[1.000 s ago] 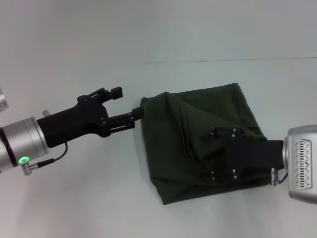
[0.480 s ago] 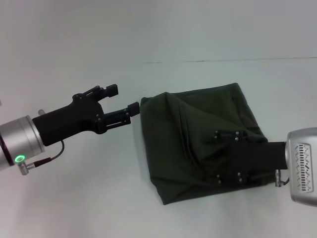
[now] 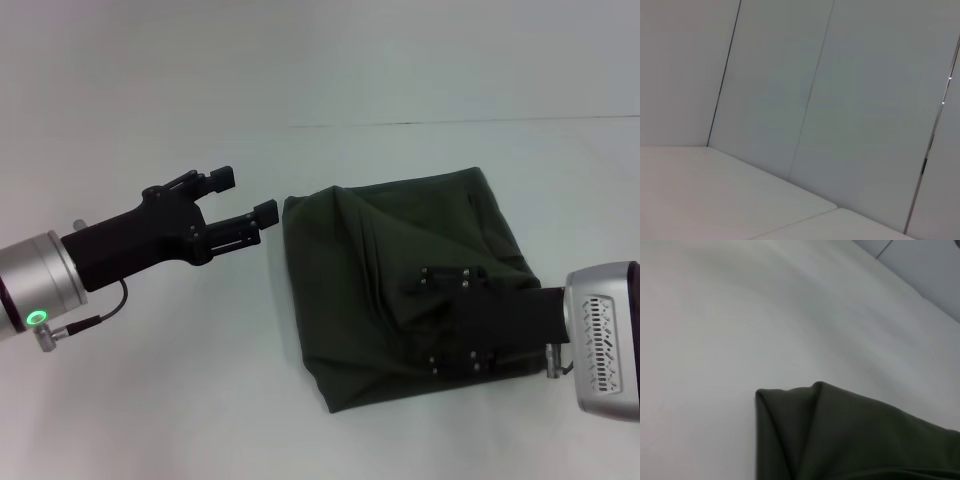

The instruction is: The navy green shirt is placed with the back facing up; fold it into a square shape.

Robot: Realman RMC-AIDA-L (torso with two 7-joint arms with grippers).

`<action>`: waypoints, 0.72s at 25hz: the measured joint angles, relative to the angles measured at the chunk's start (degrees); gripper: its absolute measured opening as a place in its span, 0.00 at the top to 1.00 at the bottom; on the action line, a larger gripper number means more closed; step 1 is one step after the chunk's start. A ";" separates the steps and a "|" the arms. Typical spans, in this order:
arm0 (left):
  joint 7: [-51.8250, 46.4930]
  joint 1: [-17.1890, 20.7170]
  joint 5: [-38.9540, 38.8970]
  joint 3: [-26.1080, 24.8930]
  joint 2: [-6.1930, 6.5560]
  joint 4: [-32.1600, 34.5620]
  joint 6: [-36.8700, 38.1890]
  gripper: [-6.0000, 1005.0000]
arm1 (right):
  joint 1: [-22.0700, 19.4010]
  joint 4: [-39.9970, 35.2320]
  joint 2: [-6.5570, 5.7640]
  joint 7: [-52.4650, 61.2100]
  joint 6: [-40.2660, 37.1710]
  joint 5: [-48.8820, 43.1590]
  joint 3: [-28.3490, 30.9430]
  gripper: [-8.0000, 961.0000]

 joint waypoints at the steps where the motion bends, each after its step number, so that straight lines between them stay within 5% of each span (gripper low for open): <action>1: -0.10 -0.03 0.01 -0.10 0.00 0.03 0.00 0.09 | 0.12 0.07 0.00 0.09 0.17 -0.05 -0.21 0.15; 18: -1.27 -0.22 0.16 -0.55 0.18 0.13 0.73 0.09 | -2.06 -5.45 -0.45 6.87 -2.19 -2.99 -0.98 0.15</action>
